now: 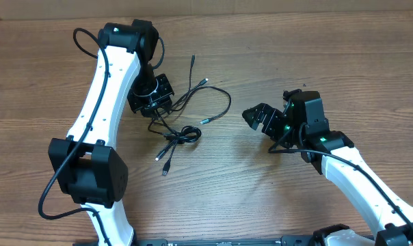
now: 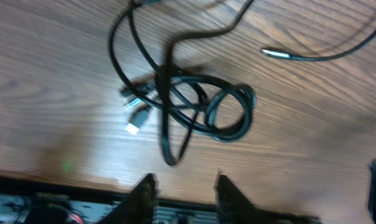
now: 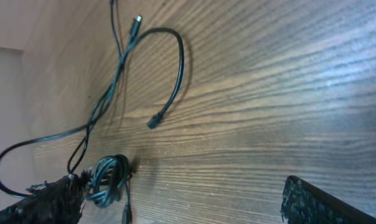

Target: Untangle cables

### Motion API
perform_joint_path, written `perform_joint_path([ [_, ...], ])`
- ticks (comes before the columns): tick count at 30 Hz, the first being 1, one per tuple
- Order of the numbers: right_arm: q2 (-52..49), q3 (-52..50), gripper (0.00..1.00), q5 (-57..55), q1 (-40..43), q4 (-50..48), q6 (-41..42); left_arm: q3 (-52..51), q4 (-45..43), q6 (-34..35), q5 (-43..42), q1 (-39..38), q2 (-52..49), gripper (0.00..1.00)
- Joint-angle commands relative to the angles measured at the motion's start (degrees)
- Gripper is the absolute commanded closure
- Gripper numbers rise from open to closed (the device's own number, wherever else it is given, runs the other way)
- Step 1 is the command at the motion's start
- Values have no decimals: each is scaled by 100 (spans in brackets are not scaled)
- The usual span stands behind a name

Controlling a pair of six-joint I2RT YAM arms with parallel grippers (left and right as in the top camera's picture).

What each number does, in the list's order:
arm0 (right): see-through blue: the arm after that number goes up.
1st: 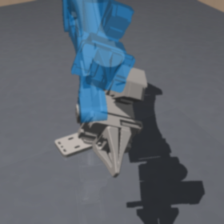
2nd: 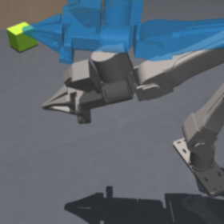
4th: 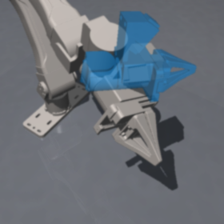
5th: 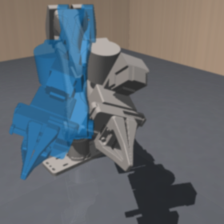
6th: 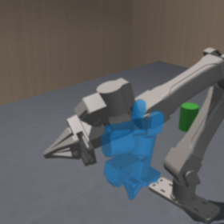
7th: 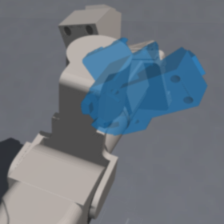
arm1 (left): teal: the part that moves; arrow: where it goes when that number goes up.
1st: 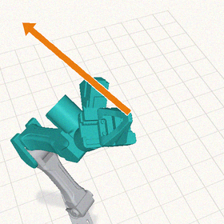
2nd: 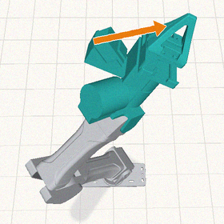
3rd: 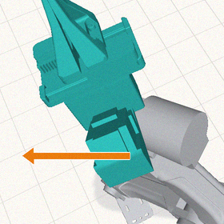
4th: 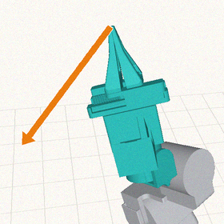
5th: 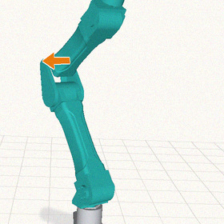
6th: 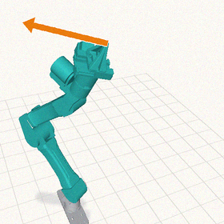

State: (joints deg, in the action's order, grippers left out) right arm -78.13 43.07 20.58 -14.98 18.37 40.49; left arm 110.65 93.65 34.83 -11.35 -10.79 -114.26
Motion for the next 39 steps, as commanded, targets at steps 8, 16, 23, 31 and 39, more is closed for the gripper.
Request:
perform_joint_path([
  [8,-22,4,0,232,22,195,-2,105,68,-17,953,9,4,14],
  [16,-22,2,0,315,-7,260,2,-94,319,-24,1346,9,4,9],
  [23,-42,2,0,192,-264,256,0,-962,24,-20,1366,-17,4,9],
  [31,-46,2,0,94,-302,251,2,-2173,-645,-13,1320,-125,4,11],
  [39,-46,2,0,94,-302,254,2,-2804,-1217,9,894,-146,4,16],
])
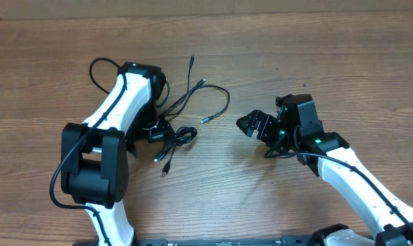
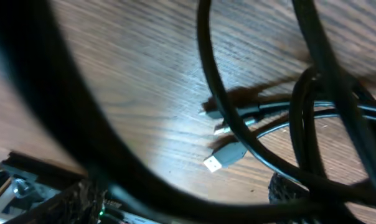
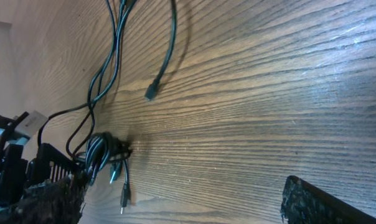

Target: Untangle cables

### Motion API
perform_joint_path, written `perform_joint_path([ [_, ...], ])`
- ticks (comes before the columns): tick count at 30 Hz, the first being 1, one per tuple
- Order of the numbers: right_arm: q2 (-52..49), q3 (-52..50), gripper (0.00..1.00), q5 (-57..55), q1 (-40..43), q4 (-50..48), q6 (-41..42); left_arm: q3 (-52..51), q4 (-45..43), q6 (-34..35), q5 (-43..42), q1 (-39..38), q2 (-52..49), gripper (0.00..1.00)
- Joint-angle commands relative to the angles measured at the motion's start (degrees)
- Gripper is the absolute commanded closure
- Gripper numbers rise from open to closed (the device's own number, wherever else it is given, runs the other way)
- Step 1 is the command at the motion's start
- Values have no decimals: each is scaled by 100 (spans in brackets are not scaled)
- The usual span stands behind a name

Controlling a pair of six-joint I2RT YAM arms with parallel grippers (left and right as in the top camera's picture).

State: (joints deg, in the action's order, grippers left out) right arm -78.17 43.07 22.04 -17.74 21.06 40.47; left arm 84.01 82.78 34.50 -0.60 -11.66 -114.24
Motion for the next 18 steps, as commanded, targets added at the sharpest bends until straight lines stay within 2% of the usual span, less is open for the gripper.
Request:
perform_joint_path([
  [1,-42,2,0,-50,-26,-13,4,-153,-164,39,-190,-59,2,16],
  [18,-42,2,0,-50,-26,-11,4,-155,-682,37,-197,-85,2,15],
])
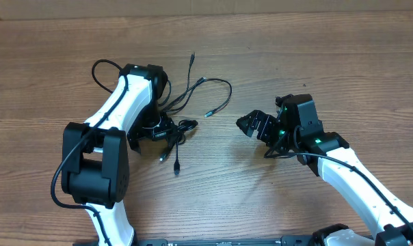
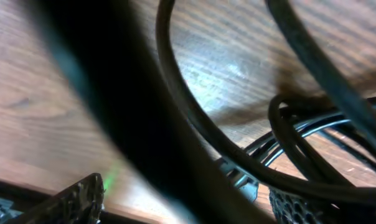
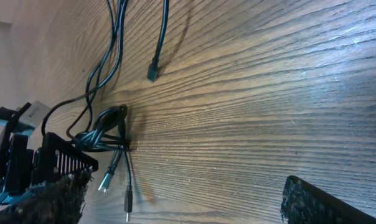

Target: Untangle cables

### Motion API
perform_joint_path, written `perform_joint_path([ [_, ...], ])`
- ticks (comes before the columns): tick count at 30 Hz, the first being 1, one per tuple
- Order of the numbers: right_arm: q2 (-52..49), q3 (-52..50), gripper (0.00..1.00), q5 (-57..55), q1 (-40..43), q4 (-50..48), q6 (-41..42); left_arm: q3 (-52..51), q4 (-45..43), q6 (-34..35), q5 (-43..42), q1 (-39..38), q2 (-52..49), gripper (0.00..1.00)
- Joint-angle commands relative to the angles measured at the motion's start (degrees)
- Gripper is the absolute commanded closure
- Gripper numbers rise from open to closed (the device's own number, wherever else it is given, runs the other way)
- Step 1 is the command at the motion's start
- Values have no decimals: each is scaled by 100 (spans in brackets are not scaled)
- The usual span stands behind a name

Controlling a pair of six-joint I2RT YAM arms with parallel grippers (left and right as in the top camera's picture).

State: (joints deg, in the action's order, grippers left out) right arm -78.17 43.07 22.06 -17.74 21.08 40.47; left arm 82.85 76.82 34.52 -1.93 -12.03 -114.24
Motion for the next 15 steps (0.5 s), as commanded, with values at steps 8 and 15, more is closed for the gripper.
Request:
perform_joint_path([
  [8,-42,2,0,-57,-26,-15,2,-35,-341,-332,-127,-48,2,32],
  [15,-42,2,0,-278,-26,-11,-44,505,-542,-1875,-608,-37,2,27],
])
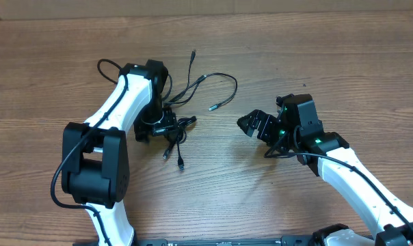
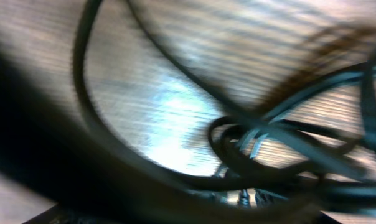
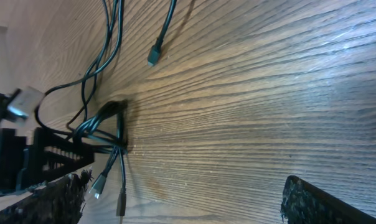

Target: Untangle cables

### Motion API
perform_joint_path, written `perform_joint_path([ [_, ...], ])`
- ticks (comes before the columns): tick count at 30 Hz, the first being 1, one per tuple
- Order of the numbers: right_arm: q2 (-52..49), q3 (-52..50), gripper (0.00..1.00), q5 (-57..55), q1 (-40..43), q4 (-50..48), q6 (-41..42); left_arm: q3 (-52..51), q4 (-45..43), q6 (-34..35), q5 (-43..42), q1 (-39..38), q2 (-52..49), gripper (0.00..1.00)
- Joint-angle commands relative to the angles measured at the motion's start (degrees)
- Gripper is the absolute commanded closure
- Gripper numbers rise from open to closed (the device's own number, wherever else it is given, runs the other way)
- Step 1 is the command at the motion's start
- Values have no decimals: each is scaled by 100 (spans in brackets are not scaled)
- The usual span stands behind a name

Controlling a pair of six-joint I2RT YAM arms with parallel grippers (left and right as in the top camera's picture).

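Observation:
A knot of black cables (image 1: 179,126) lies left of the table's middle. My left gripper (image 1: 163,128) is down on it and looks shut on the knot. Two plugs (image 1: 180,165) trail out below. Thin loops (image 1: 223,78) run up and right, ending in a free tip (image 1: 211,107). The left wrist view is blurred and filled with coils (image 2: 250,134); its jaws are dark. In the right wrist view the bundle (image 3: 107,124) gathers at the left gripper (image 3: 42,155). My right gripper (image 1: 253,124) hangs open right of the cables, with nothing between its fingers (image 3: 312,199).
The wooden table (image 1: 261,198) carries only the cables and both arms. The left arm (image 1: 117,102) crosses above the table's left part. A cable end (image 1: 193,56) reaches toward the far edge.
The left gripper has shifted a little to the right with the knot. The trailing plugs and the free tip have shifted with it. The right gripper has not moved.
At first my left gripper hovered open above the loose coil. Then it was down at the coil with cables between its fingers. After that the coil sat bunched at the gripper, and now the bunch has shifted slightly right. The right gripper has stayed open throughout.

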State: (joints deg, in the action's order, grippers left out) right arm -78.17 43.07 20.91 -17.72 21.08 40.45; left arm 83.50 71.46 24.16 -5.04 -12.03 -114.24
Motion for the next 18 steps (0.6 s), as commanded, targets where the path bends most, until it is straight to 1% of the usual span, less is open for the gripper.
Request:
perform_joint_path([
  [1,-42,2,0,-160,-28,-7,-42,667,50,-949,-299,-37,2,24],
  [4,-42,2,0,-175,-28,20,-262,1268,199,-1010,-297,-37,2,20],
  [6,-42,2,0,-177,-28,90,-496,1690,297,-1008,-299,-37,2,20],
  [8,-42,2,0,-181,-28,184,-496,1985,389,-1010,-313,-39,2,19],
  [11,-42,2,0,-177,-28,223,-498,2105,483,-1191,-365,-42,4,22],
  [13,-42,2,0,-136,-31,210,-656,2114,533,-1266,-361,-44,4,23],
  [15,-42,2,0,72,-37,138,-1276,2114,531,-1311,-350,-42,4,21],
  [16,-42,2,0,131,-55,61,-1703,2114,516,-1311,-334,-42,4,18],
  [17,-42,2,0,129,-68,17,-1873,2114,492,-1305,-334,-28,4,9],
  [18,-42,2,0,131,-118,-116,-2249,2114,459,-1305,-337,-11,4,0],
])
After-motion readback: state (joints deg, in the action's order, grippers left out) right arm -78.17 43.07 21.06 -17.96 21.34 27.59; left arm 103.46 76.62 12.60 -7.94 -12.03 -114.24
